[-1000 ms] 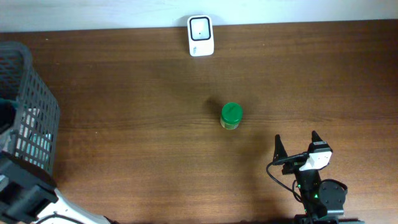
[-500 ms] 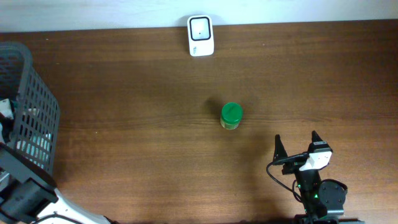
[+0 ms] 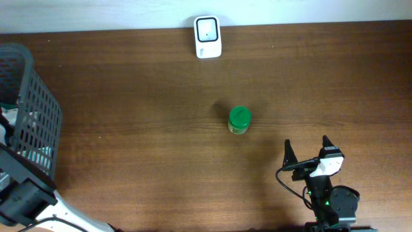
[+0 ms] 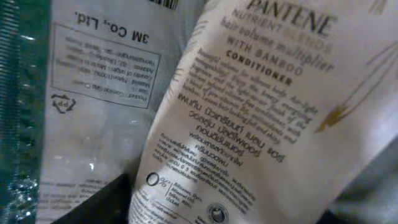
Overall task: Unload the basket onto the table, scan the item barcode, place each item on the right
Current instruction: 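Move the left gripper back into the basket and grasp the white conditioner tube, then lay the conditioner tube on the table left of the jar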
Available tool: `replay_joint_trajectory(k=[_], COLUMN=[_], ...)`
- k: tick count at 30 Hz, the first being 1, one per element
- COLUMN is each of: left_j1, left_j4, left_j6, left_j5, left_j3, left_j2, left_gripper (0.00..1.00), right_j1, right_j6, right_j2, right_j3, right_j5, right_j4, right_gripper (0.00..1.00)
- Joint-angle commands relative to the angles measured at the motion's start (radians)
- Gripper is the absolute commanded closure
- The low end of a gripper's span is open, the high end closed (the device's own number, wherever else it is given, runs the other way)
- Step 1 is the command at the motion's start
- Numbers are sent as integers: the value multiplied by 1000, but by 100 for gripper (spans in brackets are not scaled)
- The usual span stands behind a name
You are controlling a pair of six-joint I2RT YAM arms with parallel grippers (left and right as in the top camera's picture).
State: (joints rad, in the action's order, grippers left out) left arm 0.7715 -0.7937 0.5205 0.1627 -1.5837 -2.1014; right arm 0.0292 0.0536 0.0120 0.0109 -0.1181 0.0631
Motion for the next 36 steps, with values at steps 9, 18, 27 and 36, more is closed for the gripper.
replay_joint_trajectory(k=[9, 18, 27, 36], left_j1=[-19, -91, -151, -668], left_j4=[-31, -30, 93, -206], left_j6=[-11, -98, -350, -378], left_j5=[17, -126, -127, -287], left_j3=[-35, -39, -39, -31], left_j2=[9, 365, 927, 921], left_gripper=[81, 86, 77, 83], right_j1=[-3, -3, -3, -3], right_j6=[6, 6, 6, 6], right_j2=[-6, -6, -6, -6], right_j3=[-5, -5, -5, -5], right_j5=[-9, -8, -9, -9], right_j4=[5, 5, 5, 5], right_gripper=[2, 2, 2, 2])
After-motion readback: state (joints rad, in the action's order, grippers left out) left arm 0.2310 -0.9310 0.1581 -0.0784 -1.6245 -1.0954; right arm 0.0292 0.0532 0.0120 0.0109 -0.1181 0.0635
